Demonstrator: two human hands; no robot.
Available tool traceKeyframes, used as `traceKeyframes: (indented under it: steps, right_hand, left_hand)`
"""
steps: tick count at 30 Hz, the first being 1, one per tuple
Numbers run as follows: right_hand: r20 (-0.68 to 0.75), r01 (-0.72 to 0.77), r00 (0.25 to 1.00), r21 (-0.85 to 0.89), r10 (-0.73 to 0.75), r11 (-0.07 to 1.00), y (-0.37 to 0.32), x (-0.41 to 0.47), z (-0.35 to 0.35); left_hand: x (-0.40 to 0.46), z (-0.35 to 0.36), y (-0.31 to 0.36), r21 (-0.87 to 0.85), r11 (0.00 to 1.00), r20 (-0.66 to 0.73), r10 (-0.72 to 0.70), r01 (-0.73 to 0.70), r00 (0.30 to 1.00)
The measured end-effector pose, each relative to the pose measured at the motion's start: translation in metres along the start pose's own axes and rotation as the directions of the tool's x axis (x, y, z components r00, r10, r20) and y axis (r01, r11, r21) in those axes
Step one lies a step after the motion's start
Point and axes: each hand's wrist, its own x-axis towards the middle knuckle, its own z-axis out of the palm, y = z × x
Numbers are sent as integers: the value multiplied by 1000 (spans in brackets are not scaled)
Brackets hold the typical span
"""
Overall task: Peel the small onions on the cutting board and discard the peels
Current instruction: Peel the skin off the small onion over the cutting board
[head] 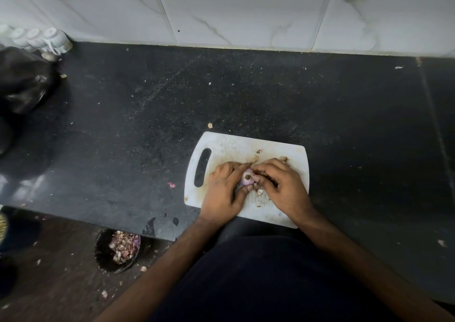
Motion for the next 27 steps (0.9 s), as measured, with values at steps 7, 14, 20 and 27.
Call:
traceKeyframes:
  steps: [7, 14, 20, 27]
  right_hand:
    - [54, 159, 987, -269, -150, 950, 3, -3, 4]
    - [154, 242, 967, -325, -201, 914, 0, -7, 7]
    - [-165, -135, 978, -59, 124, 989, 1, 0, -4]
    - [-109, -106, 989, -58, 99, 993, 2, 0, -1]
  left_hand:
    - [-1, 0, -2, -18, 999, -8, -27, 26, 1000]
    - [-1, 0, -3, -23, 999, 11, -29, 29, 1000]
    - [-2, -3, 1, -92, 993, -7, -68, 67, 998]
    - [0, -7, 6, -126, 991, -50, -46, 40, 998]
